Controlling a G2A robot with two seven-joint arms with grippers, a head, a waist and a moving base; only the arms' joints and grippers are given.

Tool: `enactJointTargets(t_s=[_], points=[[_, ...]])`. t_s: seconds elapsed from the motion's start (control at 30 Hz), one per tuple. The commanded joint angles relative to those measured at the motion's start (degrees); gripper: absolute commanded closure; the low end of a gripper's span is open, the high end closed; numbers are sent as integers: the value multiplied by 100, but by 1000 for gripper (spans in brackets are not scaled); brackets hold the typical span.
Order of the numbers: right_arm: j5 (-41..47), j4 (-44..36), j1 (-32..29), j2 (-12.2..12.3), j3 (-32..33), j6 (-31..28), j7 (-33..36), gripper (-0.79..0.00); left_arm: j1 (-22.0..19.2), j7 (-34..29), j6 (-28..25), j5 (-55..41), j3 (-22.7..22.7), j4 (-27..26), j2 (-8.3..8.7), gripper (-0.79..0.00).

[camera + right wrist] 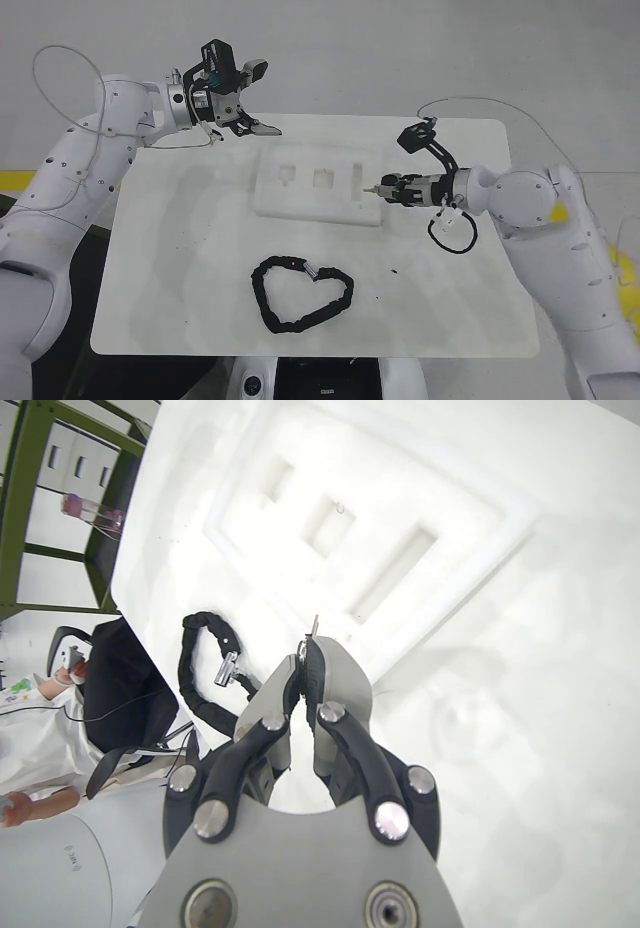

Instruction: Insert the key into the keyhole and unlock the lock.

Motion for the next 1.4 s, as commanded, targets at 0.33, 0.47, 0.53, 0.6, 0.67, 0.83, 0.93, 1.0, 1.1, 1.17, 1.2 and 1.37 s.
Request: enactJointTargets(t_s=[0.33,0.47,0.53,0.6,0.67,0.83,0.93,1.0,1.1,1.17,1.2,1.37], points=[[766,-340,-767,138,920,-186,-715,0,0,0,0,0,0,0,0,-785],[784,-360,-820,149,988,-222,-797,0,0,0,0,0,0,0,0,-785],[784,-360,-820,149,988,-222,-797,0,0,0,0,0,0,0,0,-785],[784,-360,-820,149,988,-222,-797,0,0,0,0,0,0,0,0,-785],[784,-360,-820,149,988,-222,-797,0,21,-12,16,-3,1,-27,-1,-785],[784,-360,-820,149,988,-222,-797,0,269,-495,-21,117,-23,-465,29,-785],[784,-360,-820,149,988,-222,-797,0,404,-488,-379,237,-28,-728,62,-785],[784,-360,-820,149,988,-222,-797,0,553,-303,-379,354,69,-948,95,-785],[784,-360,-820,149,988,-222,-797,0,660,56,-379,589,357,-1193,175,-785],[784,-360,-820,149,988,-222,-797,0,671,330,-379,700,639,-1311,231,-785],[784,-360,-820,149,988,-222,-797,0,641,467,-379,762,786,-1351,257,-785],[784,-360,-820,149,988,-222,-797,0,349,1293,-379,1298,1818,-1624,321,-785]])
